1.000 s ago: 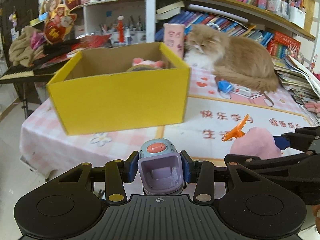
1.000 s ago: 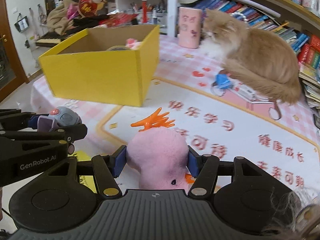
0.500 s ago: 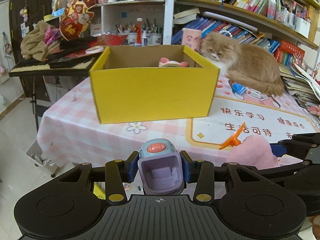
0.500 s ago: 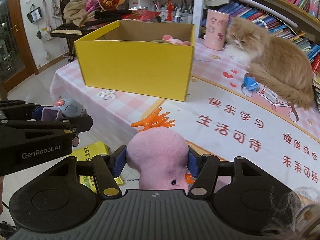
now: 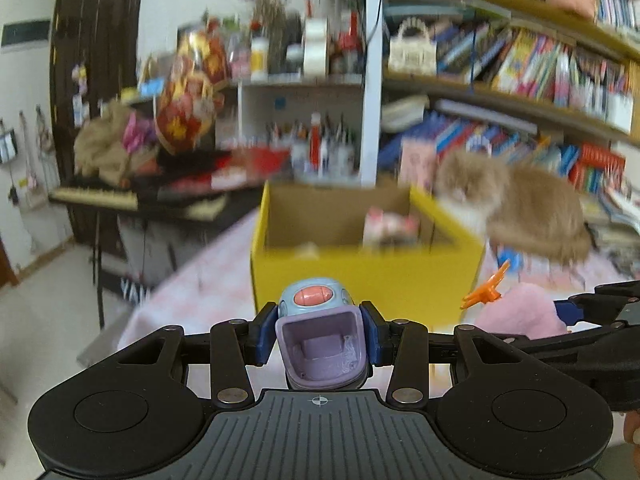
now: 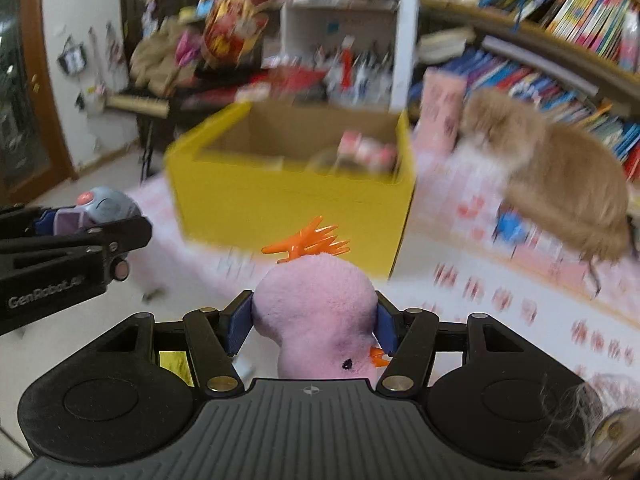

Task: Organize objects
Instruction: 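Carry the toy car and pink plush with both tools over the yellow box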

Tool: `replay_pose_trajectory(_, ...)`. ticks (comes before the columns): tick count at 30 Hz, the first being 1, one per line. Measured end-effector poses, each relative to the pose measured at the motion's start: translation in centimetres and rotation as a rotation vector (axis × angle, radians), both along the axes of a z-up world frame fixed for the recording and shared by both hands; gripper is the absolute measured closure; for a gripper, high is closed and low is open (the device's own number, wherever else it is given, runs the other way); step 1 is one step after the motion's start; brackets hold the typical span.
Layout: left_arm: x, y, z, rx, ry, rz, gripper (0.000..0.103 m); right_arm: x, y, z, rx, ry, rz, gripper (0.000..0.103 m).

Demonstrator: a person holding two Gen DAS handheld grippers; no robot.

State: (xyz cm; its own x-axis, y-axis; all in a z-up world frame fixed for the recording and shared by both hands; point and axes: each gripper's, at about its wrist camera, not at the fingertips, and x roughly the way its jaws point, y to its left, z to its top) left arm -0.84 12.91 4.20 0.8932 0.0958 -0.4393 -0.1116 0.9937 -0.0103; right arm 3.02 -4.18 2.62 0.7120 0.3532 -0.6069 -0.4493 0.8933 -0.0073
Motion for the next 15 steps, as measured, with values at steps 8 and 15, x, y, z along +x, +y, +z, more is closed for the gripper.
replay_pose_trajectory(8,6.5,0.3,3.4,0.025,-0.115,0.028,0.062,7.0,-0.5,5.4,0.139,-0.134,-0.056,0.045)
replay_pose_trajectory(15,13.0,-0.3,1.0,0.041,-0.014,0.02,0.061,14.0,1.6,6.3,0.171,-0.166,-0.016,0.045)
